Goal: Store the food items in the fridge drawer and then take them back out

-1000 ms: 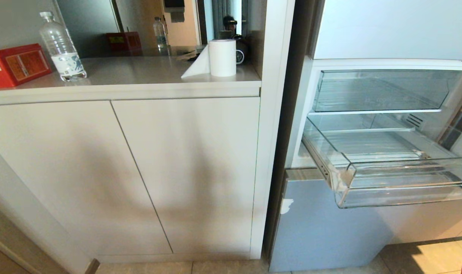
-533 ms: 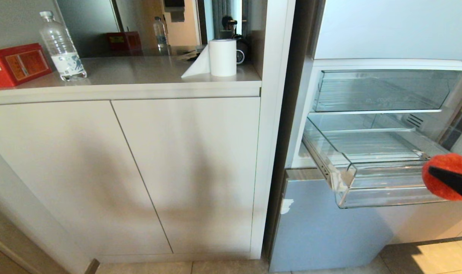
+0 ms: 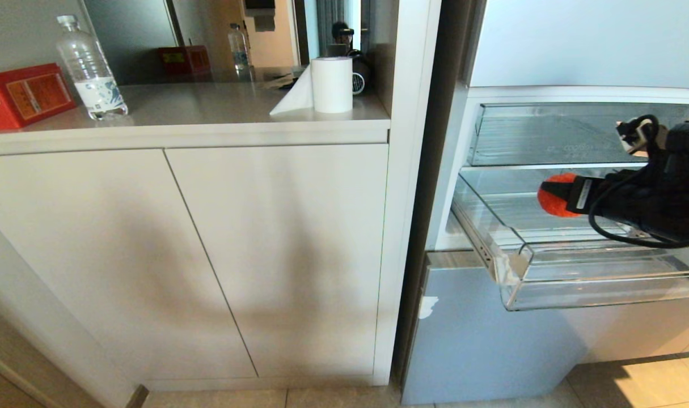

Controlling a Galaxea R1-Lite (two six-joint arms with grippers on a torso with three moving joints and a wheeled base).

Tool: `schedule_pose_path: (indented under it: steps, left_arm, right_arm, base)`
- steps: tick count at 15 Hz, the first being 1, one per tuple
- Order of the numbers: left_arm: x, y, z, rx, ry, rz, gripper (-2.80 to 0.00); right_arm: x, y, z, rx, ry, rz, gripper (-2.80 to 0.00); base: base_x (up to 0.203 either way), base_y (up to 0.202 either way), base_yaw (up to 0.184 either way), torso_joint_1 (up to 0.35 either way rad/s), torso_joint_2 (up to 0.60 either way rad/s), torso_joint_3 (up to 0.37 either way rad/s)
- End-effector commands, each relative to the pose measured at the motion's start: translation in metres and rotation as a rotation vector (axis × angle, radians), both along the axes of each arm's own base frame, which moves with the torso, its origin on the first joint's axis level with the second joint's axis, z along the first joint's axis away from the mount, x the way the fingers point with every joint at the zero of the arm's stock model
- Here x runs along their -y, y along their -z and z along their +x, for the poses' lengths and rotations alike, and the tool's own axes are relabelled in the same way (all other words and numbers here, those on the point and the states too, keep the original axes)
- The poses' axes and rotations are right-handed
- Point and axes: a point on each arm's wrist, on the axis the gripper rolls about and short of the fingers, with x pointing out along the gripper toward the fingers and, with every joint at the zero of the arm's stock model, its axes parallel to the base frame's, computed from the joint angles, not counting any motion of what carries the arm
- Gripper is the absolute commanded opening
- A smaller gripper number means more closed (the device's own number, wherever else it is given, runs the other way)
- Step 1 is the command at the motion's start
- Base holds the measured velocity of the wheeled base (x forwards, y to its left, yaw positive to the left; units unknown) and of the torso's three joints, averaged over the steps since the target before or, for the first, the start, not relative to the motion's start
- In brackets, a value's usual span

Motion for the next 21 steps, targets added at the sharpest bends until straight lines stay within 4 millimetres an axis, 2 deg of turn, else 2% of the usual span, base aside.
schedule_pose_path:
  steps: [1,3,4,7,8,11,12,13,15,16,17,18,19,21]
  left_arm:
    - [0.0,0.0,0.0,-0.001,0.0,0.0,-2.8]
    - [0.0,0.0,0.0,0.0,-0.002,-0.002,-2.8]
    - [0.0,0.0,0.0,-0.001,0.0,0.0,-2.8]
    - [0.0,0.0,0.0,0.0,0.0,0.0,-2.8]
    - [0.0,0.0,0.0,0.0,-0.002,0.0,-2.8]
    - [0.0,0.0,0.0,0.0,-0.001,0.0,-2.8]
    - [0.0,0.0,0.0,-0.001,0.0,0.0,-2.8]
    - [0.0,0.0,0.0,-0.001,0.0,0.0,-2.8]
    - [0.0,0.0,0.0,-0.001,0.0,0.0,-2.8]
    - [0.0,0.0,0.0,0.0,0.0,0.0,-2.8]
    - [0.0,0.0,0.0,-0.001,-0.002,0.0,-2.8]
    - [0.0,0.0,0.0,-0.001,0.0,-0.001,-2.8]
    - [0.0,0.0,0.0,0.0,0.0,0.0,-2.8]
    - [0.0,0.0,0.0,0.0,-0.002,0.0,-2.8]
  right_arm:
    - [-0.001,0.033,0.037,-0.078,0.002,0.01,-2.8]
    - [-0.001,0.042,0.051,-0.089,0.006,0.025,-2.8]
    - [-0.001,0.046,0.056,-0.097,0.007,0.026,0.0]
    - [0.002,0.05,0.069,-0.094,0.015,0.028,0.0]
    - [0.002,0.047,0.068,-0.085,0.017,0.032,0.0]
    - [0.002,0.019,0.046,-0.02,0.018,0.048,0.0]
    - [0.002,0.008,0.032,0.004,0.018,0.051,0.0]
    - [0.002,-0.011,0.01,0.049,0.017,0.053,-2.8]
    - [0.003,-0.04,-0.042,0.137,0.015,0.056,-2.8]
    - [0.003,-0.048,-0.072,0.174,0.015,0.055,-2.8]
    - [0.003,-0.047,-0.102,0.189,0.017,0.053,-2.8]
    - [0.003,-0.035,-0.131,0.178,0.019,0.05,-2.8]
    - [0.003,-0.015,-0.162,0.151,0.02,0.047,-2.8]
    - [0.003,0.027,-0.213,0.102,0.023,0.043,-2.8]
  base:
    - [0.0,0.0,0.0,0.0,0.0,0.0]
    - [0.0,0.0,0.0,0.0,0.0,0.0]
    - [0.0,0.0,0.0,0.0,0.0,0.0]
    - [0.0,0.0,0.0,0.0,0.0,0.0]
    - [0.0,0.0,0.0,0.0,0.0,0.0]
    - [0.0,0.0,0.0,0.0,0.0,0.0]
    - [0.0,0.0,0.0,0.0,0.0,0.0]
    - [0.0,0.0,0.0,0.0,0.0,0.0]
    - [0.0,0.0,0.0,0.0,0.0,0.0]
    - [0.0,0.0,0.0,0.0,0.0,0.0]
    - [0.0,0.0,0.0,0.0,0.0,0.0]
    - [0.0,0.0,0.0,0.0,0.0,0.0]
    - [0.0,0.0,0.0,0.0,0.0,0.0]
    - [0.0,0.0,0.0,0.0,0.0,0.0]
